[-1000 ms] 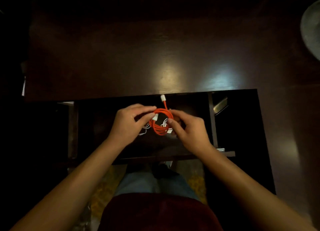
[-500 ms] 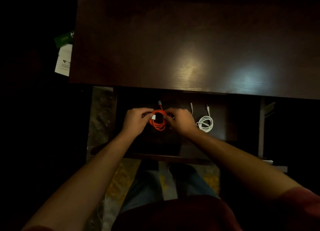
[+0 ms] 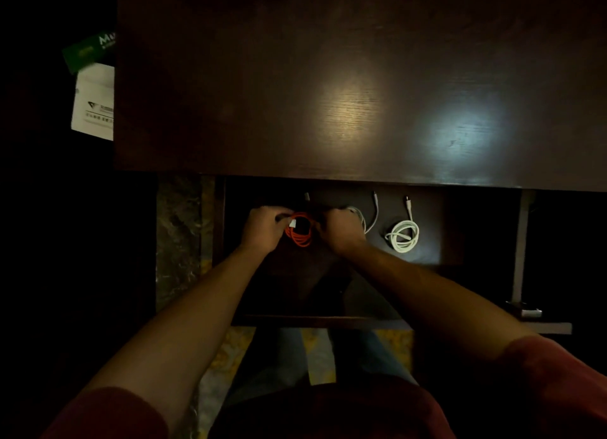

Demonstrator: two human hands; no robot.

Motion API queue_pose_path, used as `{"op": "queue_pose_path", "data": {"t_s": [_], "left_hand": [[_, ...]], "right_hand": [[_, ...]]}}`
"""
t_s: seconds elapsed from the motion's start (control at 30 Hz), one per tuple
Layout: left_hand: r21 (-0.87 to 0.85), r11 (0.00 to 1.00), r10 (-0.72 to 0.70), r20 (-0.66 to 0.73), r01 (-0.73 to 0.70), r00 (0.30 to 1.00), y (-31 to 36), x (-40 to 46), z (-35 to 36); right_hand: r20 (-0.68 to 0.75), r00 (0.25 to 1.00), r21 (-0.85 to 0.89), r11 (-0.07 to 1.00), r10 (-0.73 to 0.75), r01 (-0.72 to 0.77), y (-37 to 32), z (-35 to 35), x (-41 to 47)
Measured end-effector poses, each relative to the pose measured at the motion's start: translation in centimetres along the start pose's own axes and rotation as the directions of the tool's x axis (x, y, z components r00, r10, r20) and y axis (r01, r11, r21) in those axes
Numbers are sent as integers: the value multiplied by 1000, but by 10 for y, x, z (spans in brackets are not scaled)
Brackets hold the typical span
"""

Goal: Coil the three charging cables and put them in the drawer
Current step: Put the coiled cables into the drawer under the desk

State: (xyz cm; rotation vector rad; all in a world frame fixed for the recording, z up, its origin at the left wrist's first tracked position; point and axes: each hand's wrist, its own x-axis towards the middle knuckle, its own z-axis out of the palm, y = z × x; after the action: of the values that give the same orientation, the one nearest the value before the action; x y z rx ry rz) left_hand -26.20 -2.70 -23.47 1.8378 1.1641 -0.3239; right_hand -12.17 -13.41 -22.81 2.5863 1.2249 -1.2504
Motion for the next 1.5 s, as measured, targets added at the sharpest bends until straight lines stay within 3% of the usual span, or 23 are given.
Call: {"op": "queue_pose_path", "data": {"t_s": [0.5,0.6,0.7,0.8,0.87,0.97,1.07,1.23,1.5], "left_hand": [[162,987,-9,23,5,1000,-6,7,2],[164,987,-6,71,-5,997,-4,3,-4],[186,978,87,52,-95,995,-1,-7,-15],[499,855,153,21,-143,988,3,-28,-20],[661,733,211,6,-162,977,9,-50,-20],[747,642,262,-3,-172,965,22,-87,-22],[728,668,300,-72,-155,951,38,-124,-28],[706,683,466,-224,-188,856,97,-173,-51],[716,659,666,-411,-233,622,213,-200,-101]], "right_hand": [[15,998,35,997,61,-62,-4,12,5],[-21,999,77,997,35,-33,-2,12,0],[-105,994,138,989,-40,54,0,7,-14],[-218,960,-80,984,-176,162,5,2,-37],[-202,951,-210,959,-234,191,8,-2,-54],[-177,944,-291,931,-278,219,14,-18,-81],[-238,916,-267,928,-325,260,23,-40,-115],[-429,795,-298,898,-429,324,36,-102,-174],[-665,606,-374,897,-437,236,60,-212,-225]]}}
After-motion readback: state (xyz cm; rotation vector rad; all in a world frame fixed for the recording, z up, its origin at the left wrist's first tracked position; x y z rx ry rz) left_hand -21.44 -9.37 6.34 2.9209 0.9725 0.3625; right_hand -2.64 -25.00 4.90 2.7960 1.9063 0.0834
